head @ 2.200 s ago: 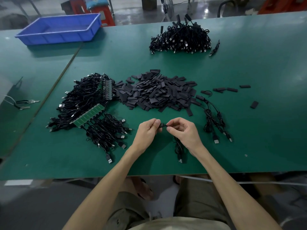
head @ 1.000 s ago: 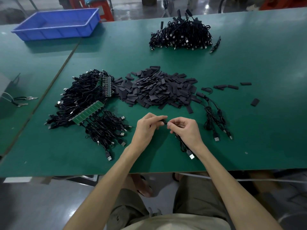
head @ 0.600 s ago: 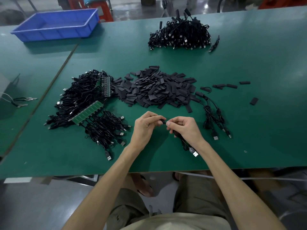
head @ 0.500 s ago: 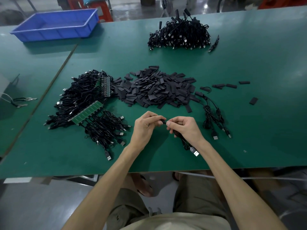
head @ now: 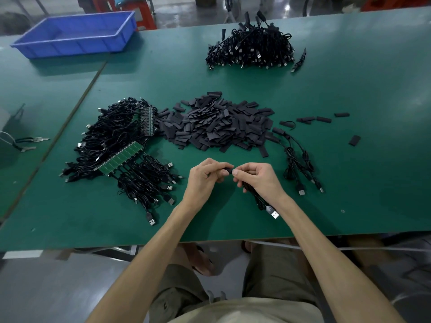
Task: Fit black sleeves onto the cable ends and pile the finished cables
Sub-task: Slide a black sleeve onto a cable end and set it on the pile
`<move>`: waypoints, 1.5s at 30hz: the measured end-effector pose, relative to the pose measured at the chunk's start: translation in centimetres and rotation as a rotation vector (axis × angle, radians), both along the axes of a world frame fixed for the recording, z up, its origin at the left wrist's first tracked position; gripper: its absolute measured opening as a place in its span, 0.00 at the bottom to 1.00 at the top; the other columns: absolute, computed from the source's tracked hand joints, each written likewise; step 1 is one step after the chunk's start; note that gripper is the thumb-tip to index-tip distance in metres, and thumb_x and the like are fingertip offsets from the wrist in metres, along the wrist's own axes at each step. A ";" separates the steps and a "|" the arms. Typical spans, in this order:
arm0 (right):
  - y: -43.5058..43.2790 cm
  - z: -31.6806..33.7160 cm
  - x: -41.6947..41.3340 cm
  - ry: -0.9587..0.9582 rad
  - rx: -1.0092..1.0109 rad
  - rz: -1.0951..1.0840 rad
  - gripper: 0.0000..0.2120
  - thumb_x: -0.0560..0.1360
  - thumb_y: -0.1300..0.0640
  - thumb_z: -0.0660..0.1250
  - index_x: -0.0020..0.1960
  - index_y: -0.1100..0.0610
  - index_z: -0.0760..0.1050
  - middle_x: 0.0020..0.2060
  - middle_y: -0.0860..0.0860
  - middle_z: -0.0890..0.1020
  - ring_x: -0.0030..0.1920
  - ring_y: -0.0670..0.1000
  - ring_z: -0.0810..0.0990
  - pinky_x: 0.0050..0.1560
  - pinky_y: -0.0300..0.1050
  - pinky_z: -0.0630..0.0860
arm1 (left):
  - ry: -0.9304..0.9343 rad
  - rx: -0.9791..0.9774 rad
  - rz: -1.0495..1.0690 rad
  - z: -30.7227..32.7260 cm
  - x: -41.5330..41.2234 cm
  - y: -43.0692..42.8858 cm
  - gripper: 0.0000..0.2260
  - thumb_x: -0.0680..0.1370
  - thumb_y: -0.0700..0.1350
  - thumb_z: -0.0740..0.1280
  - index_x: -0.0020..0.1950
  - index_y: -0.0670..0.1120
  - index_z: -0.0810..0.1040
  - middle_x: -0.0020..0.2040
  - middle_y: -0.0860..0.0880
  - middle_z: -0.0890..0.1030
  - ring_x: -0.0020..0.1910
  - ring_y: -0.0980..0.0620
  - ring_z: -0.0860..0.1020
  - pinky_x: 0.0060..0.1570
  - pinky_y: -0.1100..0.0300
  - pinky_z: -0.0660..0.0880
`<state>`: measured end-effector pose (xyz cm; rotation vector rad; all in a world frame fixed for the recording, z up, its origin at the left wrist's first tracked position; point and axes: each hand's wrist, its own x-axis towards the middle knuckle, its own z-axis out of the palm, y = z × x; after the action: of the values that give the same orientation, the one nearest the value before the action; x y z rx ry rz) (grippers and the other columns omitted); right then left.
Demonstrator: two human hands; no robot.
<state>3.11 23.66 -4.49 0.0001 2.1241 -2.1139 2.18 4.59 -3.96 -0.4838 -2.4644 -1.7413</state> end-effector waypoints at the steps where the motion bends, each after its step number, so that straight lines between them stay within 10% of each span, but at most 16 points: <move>1: -0.1 0.0 0.0 -0.001 0.003 0.000 0.05 0.78 0.61 0.75 0.47 0.63 0.83 0.35 0.54 0.86 0.32 0.48 0.82 0.31 0.40 0.78 | -0.007 0.011 0.007 0.0 0.0 -0.1 0.07 0.79 0.35 0.70 0.53 0.41 0.86 0.45 0.45 0.81 0.38 0.55 0.78 0.42 0.62 0.77; 38: -0.7 0.5 0.1 0.001 0.104 -0.062 0.05 0.77 0.59 0.76 0.44 0.59 0.83 0.27 0.45 0.79 0.26 0.44 0.71 0.27 0.37 0.68 | -0.096 0.021 0.078 -0.2 -0.4 0.2 0.17 0.79 0.28 0.63 0.46 0.46 0.85 0.43 0.44 0.81 0.33 0.54 0.80 0.42 0.60 0.80; 45: -0.7 0.8 0.3 -0.007 0.061 -0.140 0.05 0.77 0.59 0.75 0.46 0.61 0.83 0.29 0.48 0.81 0.28 0.45 0.74 0.30 0.38 0.71 | -0.158 0.052 0.046 -0.1 -0.4 0.1 0.12 0.79 0.38 0.71 0.62 0.47 0.83 0.47 0.50 0.86 0.42 0.47 0.85 0.48 0.54 0.82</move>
<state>3.37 22.94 -3.65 0.1672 2.2446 -2.1183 1.78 4.64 -4.09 -0.2931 -2.5031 -1.8886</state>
